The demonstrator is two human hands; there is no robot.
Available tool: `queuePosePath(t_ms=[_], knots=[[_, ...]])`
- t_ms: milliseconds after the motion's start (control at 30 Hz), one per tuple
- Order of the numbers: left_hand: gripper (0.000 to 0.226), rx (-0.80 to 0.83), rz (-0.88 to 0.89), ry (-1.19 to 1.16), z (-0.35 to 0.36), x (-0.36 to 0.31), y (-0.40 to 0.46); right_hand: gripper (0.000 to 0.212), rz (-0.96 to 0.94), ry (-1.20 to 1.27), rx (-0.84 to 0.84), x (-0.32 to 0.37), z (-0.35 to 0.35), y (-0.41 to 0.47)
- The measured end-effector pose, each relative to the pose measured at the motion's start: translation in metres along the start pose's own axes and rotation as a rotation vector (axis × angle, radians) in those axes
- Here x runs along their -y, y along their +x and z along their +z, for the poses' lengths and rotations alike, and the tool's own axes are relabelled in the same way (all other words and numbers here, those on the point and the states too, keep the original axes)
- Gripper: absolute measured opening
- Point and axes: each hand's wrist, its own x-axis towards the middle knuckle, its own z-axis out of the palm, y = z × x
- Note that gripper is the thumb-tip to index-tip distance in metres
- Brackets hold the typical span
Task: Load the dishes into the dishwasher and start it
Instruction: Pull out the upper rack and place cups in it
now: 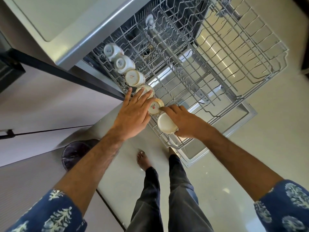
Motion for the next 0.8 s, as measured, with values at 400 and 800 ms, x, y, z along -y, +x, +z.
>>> queuePosePath(t_ms=[400,800], knots=[[0.071,0.212,-0.134,-0.06,-0.047,-0.024,-0.05,0.077,-0.039,0.049,-0.006,0.034,-0.085,-0.037],[0.078,-0.167,-0.832,-0.129,-0.18,-0.011,-0.258,0.084,-0.609,-0.344,-0.149,0.259,-0.194,-0.019]])
